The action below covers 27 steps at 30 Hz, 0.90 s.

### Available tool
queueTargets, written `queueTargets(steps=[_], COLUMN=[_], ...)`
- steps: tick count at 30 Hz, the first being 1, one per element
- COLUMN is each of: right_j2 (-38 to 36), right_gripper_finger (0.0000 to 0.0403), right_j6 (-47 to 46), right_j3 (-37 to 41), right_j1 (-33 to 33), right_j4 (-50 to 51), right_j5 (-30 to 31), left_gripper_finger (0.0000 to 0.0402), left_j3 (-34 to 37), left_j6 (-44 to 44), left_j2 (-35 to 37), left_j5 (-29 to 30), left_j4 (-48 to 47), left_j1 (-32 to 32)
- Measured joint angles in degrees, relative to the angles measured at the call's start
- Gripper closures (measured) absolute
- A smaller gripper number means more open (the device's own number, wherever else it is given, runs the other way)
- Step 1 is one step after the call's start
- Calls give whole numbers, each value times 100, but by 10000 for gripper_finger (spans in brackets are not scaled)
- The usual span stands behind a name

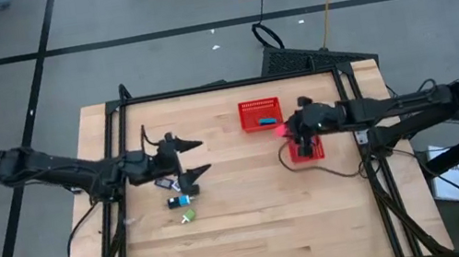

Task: Pick & Place Office items
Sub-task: Put the pink charger adapter into the bottom red bin

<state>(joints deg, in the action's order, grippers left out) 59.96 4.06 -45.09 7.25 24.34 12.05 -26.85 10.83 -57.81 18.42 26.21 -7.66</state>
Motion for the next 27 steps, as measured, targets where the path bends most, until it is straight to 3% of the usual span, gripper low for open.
queueTargets(steps=[6,12,27], right_j2=[418,1015,1974], right_gripper_finger=[251,251,251], right_j6=[-276,-99,117], right_j3=[-296,-307,-307], right_j1=[597,926,968], right_j4=[1285,1305,1092], right_j5=[-27,-460,-617], left_gripper_finger=[21,22,17], left_j3=[531,548,548], left_j6=[364,580,584], left_j2=[11,11,9], left_j5=[10,7,-10], left_j4=[502,497,485], left_j1=[229,291,289])
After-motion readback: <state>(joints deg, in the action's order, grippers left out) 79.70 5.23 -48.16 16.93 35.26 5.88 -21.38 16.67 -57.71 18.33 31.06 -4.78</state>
